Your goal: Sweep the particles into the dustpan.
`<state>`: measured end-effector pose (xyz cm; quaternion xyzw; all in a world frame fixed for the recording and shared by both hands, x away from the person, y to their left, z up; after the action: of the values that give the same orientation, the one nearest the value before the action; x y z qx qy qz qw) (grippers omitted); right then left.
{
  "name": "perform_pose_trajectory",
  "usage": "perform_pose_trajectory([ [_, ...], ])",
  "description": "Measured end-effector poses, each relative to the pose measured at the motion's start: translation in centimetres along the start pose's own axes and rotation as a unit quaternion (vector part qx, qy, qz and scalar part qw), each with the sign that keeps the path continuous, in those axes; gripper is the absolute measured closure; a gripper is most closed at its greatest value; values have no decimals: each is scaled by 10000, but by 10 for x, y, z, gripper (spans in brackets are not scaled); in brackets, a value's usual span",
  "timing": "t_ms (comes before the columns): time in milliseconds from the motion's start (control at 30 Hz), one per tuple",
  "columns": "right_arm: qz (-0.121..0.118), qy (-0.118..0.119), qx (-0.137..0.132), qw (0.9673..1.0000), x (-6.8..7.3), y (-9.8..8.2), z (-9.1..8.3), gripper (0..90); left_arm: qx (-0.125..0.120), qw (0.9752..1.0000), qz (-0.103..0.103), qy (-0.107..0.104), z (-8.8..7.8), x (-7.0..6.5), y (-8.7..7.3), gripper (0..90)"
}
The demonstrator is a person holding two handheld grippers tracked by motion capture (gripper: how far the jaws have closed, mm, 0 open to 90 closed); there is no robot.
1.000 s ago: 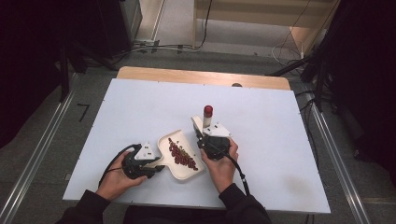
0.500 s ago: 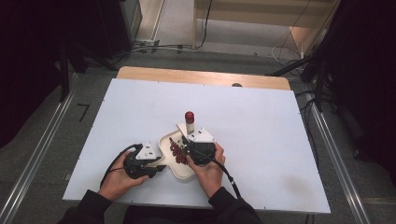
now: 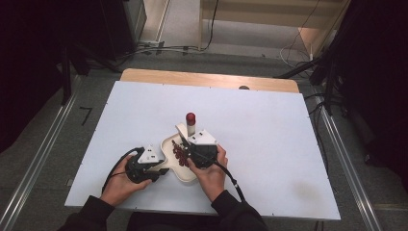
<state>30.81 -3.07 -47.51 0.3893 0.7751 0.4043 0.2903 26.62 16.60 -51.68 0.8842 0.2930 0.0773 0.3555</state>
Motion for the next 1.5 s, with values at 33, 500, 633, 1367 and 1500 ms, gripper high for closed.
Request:
perform_pose_trajectory([
  [33,50,8,-21,10000,-3,1,0,642,-5,10000,-34,42,-1,2,-1,669],
  [500,466,-213,-117,9986,-54,1,-9,642,-244,9972,-547,446,-5,16,-8,669],
  [633,513,-320,-95,9981,-67,-3,-11,642,-335,9939,-817,667,-7,22,-11,669],
  [1367,1162,382,141,9924,-117,-10,-7,642,-624,9579,-2106,1851,-29,52,-33,668],
  [1500,1138,352,155,9928,-127,-14,-14,642,-662,9509,-2270,1997,-31,55,-35,668],
])
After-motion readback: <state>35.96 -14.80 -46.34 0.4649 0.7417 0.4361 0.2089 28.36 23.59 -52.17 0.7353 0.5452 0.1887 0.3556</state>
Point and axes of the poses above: each handheld gripper's, and its own axes: z roughly forward along the jaws, y roughly out of its top, x roughly to its left, the point moved 2 cm from there along z, roughly forward along the jaws, and after that the axes turned 7 degrees about -y, right-handed, at the moved point
